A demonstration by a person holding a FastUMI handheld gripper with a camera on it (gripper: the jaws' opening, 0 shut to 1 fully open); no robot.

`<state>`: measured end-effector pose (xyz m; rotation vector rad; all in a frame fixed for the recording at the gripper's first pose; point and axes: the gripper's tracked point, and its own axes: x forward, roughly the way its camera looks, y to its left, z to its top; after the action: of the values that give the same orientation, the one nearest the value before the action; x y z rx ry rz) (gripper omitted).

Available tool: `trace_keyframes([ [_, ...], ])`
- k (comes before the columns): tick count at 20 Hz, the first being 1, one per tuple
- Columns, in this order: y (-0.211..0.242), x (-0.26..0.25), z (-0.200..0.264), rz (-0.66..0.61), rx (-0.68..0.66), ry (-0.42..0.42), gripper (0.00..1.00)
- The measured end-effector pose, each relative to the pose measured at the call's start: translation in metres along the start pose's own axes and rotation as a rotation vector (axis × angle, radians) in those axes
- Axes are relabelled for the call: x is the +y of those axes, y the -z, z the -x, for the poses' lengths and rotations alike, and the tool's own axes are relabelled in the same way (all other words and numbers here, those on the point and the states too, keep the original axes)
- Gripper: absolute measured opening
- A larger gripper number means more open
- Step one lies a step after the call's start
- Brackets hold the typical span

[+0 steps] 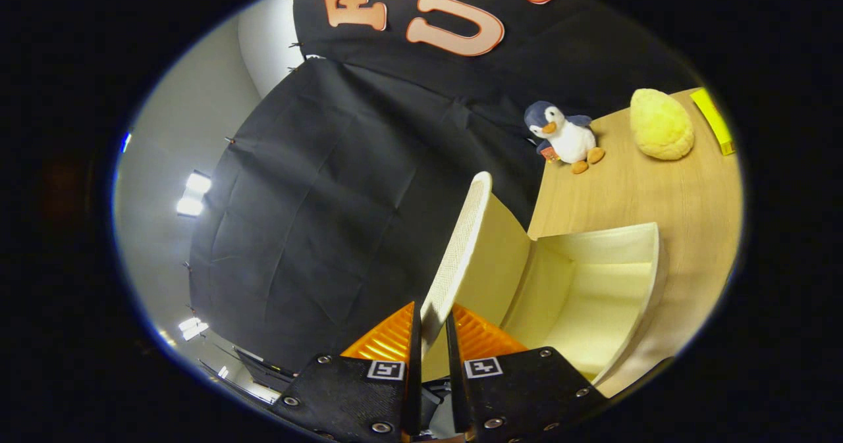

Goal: Open the storage box then place both shoes into the box .Put the left shoe in first, then the right shoe, with the right side of both shoes facing outward in a uniform manner.

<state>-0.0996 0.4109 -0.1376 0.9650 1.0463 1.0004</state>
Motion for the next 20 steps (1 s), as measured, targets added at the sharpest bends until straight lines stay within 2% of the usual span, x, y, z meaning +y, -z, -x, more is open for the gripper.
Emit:
trace_keyframes([
  [3, 0.003, 0.012, -0.021, 0.009, 0.016, -0.010, 0.16],
  [9, 0.008, 0.037, -0.093, -0.012, 0.039, -0.008, 0.16],
  [14, 0.022, 0.049, -0.155, -0.010, 0.071, 0.031, 0.17],
  [15, 0.022, 0.050, -0.163, -0.013, 0.071, 0.036, 0.19],
  [18, 0.019, 0.045, -0.165, -0.004, 0.060, 0.062, 0.49],
  [20, 0.012, 0.029, -0.150, 0.039, 0.038, 0.119, 0.55],
])
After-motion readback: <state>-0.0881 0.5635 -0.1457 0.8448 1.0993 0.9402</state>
